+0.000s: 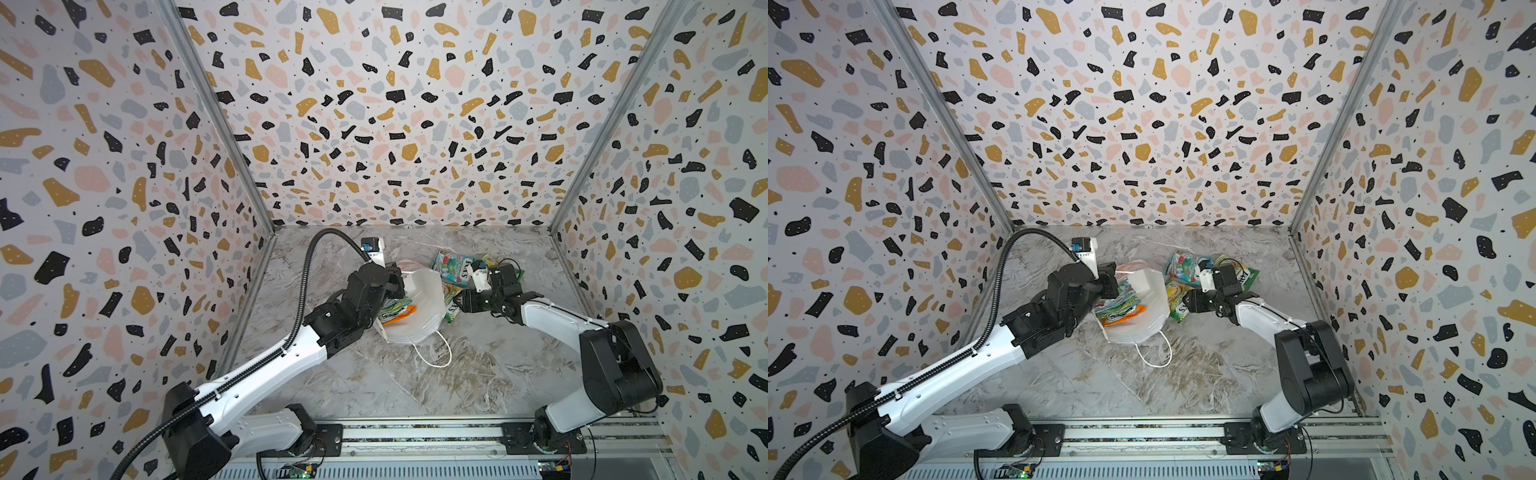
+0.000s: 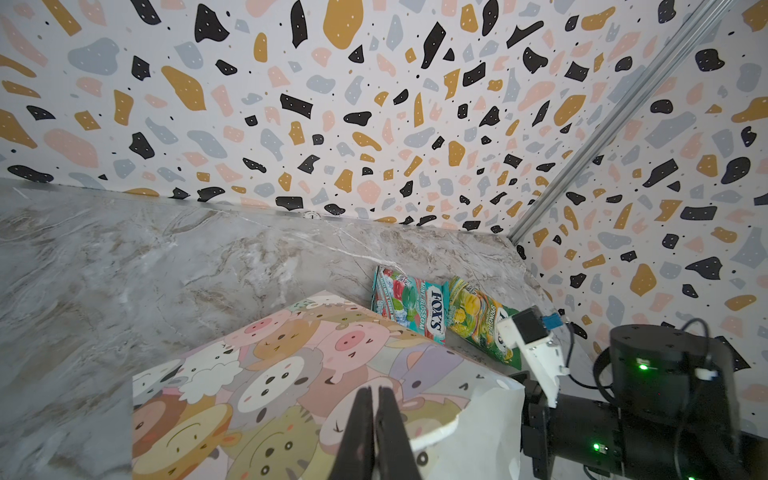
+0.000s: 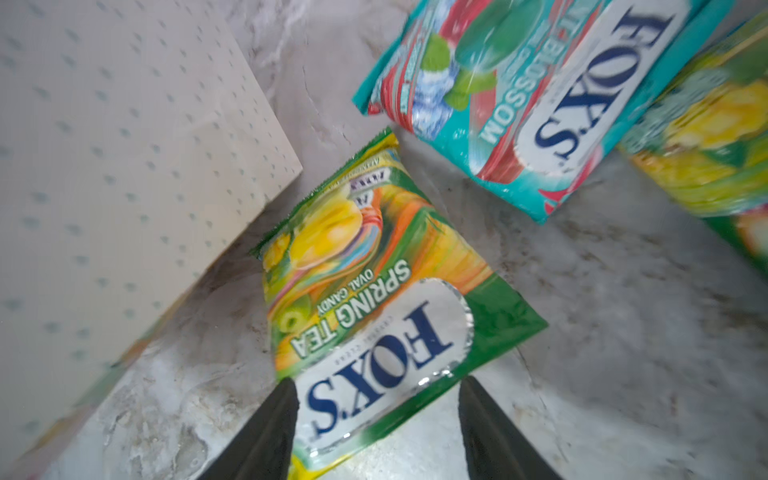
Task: Take the snacks out of the paper bag
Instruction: 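Open the right gripper to release the green pack, then move the right gripper back to the bag opening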
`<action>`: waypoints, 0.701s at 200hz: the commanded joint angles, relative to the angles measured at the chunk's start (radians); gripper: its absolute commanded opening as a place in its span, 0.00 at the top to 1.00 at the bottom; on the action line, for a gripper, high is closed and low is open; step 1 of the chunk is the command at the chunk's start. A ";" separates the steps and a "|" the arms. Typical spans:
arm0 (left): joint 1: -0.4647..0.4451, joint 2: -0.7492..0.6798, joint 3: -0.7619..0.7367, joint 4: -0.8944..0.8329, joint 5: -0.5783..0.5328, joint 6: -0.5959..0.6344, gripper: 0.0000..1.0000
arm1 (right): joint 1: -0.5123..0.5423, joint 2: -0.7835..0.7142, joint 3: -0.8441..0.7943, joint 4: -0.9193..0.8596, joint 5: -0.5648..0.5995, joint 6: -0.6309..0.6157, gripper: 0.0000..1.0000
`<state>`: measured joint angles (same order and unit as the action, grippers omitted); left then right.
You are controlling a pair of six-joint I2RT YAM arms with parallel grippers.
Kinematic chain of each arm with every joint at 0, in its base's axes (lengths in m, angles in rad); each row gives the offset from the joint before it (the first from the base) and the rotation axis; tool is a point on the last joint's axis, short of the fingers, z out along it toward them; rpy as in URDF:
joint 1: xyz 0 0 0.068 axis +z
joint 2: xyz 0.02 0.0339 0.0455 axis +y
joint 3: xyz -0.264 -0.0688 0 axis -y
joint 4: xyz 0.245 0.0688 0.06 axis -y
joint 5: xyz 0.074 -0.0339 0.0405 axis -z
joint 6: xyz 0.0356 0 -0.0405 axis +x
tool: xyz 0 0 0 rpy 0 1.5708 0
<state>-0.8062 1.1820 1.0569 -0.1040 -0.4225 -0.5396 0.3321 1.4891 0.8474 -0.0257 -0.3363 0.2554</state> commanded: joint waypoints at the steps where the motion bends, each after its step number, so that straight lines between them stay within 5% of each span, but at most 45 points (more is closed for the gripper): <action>1: -0.001 -0.015 -0.004 0.035 0.001 0.007 1.00 | -0.002 -0.132 -0.023 -0.002 -0.017 0.031 0.36; 72: -0.001 -0.014 -0.005 0.062 0.009 0.005 1.00 | 0.053 -0.446 -0.091 0.039 -0.239 0.175 0.37; 140: -0.001 -0.009 -0.023 0.133 0.066 -0.012 1.00 | 0.285 -0.436 -0.058 0.080 -0.336 0.178 0.41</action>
<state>-0.8062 1.1820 1.0401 -0.0395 -0.3664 -0.5426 0.5579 1.0351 0.7544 0.0200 -0.6250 0.4274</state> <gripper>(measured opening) 0.047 0.593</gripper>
